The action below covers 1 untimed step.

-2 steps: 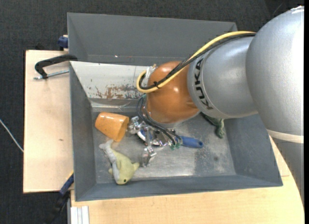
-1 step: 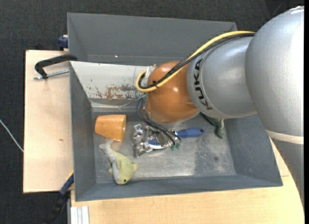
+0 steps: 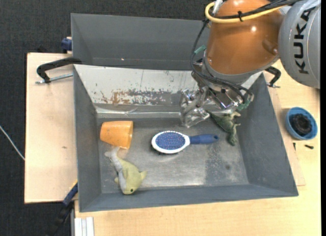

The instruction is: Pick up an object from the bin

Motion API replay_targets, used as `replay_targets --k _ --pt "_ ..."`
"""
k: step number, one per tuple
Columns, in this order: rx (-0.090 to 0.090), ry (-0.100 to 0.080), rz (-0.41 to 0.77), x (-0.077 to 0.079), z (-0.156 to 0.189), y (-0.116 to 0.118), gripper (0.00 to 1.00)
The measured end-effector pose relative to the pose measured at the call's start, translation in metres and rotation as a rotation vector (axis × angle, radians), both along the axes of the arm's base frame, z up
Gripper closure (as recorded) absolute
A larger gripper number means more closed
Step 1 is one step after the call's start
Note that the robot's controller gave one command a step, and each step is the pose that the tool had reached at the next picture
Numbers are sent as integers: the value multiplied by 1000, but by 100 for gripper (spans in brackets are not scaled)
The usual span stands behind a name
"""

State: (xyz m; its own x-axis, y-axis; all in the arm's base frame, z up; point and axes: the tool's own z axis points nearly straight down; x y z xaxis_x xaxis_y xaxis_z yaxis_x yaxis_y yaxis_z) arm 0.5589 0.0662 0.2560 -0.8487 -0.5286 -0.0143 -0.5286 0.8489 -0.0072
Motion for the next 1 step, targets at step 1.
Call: replay_targets --k 1 --pt "1 11 3 -2 -5 2 0"
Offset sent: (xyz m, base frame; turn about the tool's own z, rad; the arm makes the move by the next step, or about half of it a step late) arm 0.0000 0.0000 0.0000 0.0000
